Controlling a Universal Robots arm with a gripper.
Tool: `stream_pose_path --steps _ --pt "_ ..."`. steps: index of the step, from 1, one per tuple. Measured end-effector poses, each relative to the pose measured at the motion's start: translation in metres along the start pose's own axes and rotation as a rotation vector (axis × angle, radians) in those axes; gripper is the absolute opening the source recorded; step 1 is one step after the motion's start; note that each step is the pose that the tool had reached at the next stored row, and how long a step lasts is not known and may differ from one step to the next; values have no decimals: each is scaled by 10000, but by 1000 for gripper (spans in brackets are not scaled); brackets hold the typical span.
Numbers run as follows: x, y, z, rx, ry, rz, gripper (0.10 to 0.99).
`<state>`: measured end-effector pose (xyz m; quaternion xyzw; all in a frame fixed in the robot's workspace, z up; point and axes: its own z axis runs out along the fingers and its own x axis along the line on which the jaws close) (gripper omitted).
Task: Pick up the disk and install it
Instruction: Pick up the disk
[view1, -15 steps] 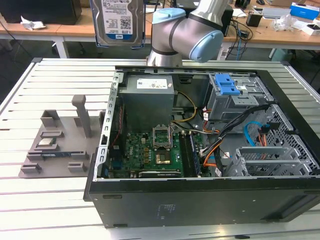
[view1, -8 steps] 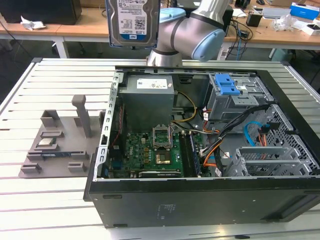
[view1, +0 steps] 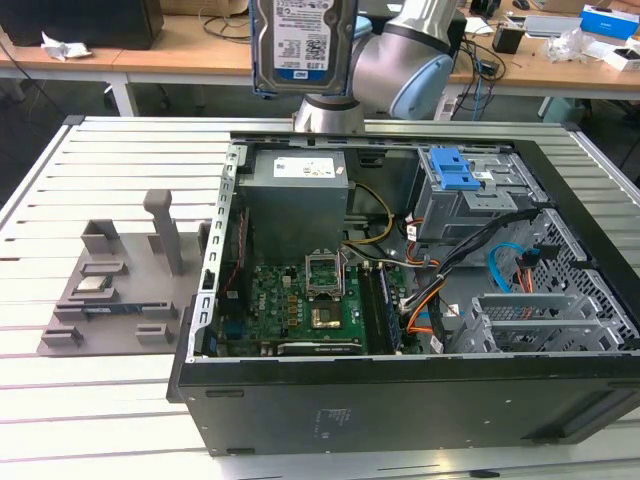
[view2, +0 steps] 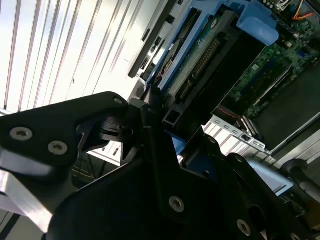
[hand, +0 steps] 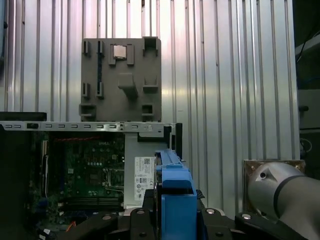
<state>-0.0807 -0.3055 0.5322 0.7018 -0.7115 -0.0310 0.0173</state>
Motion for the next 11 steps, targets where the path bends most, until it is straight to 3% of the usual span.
stream_pose_path --steps 11 --pt "-8 -535 -37 -31 1 1 369"
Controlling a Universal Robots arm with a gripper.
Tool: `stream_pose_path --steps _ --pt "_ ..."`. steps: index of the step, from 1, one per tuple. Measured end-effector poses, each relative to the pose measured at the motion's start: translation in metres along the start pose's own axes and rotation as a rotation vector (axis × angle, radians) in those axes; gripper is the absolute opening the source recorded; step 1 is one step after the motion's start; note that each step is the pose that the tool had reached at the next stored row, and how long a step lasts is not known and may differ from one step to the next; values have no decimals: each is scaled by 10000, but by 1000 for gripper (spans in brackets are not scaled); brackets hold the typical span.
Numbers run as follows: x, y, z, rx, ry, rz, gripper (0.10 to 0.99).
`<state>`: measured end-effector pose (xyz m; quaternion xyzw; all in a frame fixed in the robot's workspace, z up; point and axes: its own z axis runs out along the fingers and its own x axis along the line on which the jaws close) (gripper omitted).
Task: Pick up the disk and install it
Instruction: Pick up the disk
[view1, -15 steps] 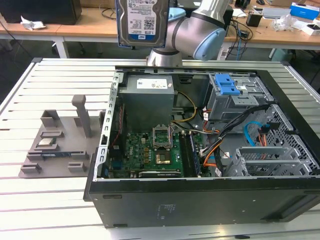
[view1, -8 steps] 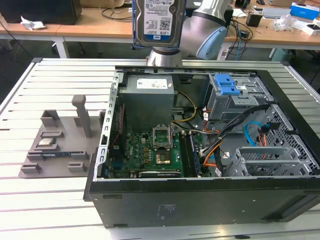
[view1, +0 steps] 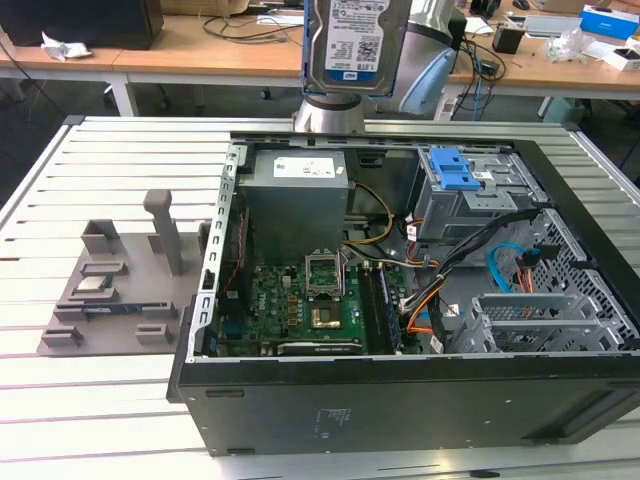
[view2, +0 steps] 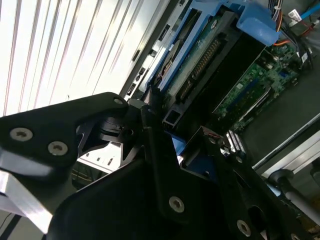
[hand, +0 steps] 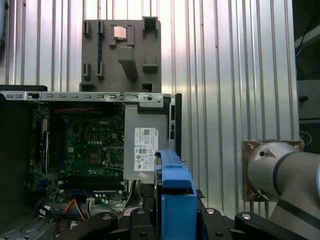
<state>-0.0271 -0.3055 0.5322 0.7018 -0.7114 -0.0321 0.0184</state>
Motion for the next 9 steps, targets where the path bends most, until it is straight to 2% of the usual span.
stream_pose_path --steps 1,3,9 --pt "-1 -68 -5 -4 -1 1 369" --pt "-2 -145 -10 -9 -1 2 369" --pt "-5 -328 -23 -21 0 2 369"
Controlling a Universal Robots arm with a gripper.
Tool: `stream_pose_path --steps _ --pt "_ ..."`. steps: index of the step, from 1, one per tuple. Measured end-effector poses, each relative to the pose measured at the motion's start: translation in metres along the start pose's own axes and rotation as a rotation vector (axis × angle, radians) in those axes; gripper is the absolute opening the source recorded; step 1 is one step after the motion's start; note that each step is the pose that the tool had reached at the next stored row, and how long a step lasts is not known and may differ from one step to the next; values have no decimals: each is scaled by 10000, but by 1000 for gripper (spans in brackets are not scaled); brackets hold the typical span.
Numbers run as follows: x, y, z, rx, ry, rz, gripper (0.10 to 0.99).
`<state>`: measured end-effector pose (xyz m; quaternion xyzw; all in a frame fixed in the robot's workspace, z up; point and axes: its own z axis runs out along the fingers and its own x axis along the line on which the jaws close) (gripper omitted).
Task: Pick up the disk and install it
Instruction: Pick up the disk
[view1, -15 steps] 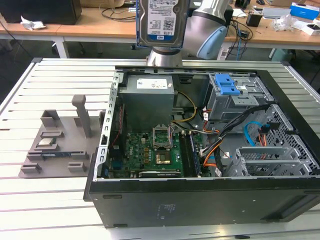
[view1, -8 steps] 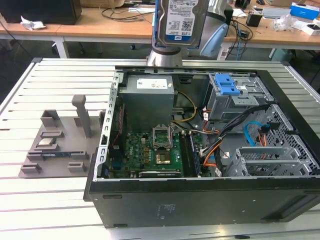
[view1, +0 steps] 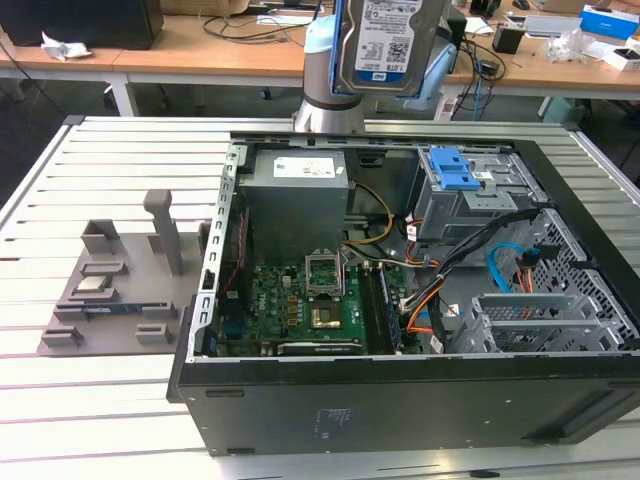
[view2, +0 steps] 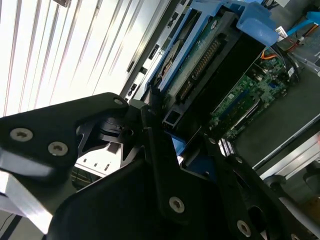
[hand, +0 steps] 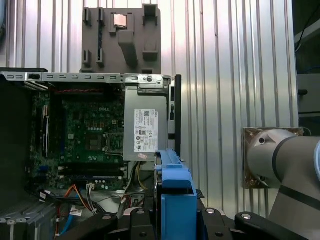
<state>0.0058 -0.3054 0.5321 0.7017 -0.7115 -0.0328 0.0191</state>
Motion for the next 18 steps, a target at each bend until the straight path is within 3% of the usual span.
stream_pose_path --steps 10,15,18 --pt "-4 -231 -17 -4 1 -1 369" --pt "2 -251 -19 -5 -1 0 369" --pt "50 -252 -20 -4 1 0 369"
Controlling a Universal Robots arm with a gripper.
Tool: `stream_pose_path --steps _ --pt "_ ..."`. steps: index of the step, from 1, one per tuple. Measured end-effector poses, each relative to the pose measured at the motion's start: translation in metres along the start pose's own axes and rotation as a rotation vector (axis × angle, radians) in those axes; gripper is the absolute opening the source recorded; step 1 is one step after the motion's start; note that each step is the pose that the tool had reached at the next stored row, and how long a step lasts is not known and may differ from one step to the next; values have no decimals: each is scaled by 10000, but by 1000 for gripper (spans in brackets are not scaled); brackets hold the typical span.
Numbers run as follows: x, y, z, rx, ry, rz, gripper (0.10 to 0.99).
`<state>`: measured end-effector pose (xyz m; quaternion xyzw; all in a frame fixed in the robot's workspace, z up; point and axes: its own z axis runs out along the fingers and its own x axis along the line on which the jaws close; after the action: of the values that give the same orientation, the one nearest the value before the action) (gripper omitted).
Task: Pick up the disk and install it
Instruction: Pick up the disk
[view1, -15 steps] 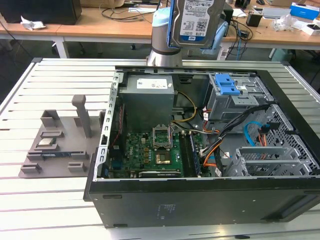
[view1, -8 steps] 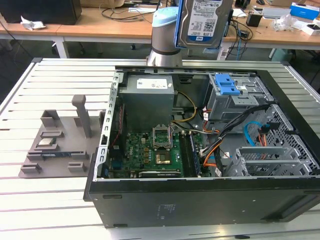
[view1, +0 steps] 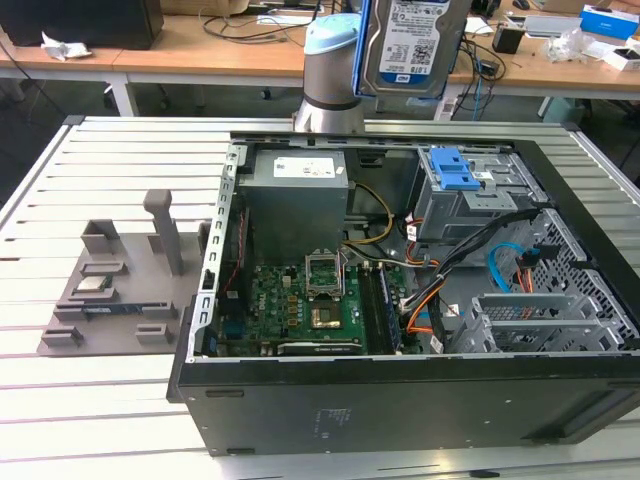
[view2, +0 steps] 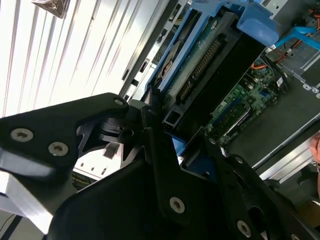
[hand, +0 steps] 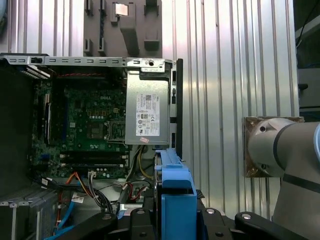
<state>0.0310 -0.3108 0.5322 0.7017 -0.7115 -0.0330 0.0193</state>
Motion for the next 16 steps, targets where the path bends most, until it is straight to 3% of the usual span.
stream_pose_path --steps 16 --pt "219 -3 -3 0 -1 0 369"
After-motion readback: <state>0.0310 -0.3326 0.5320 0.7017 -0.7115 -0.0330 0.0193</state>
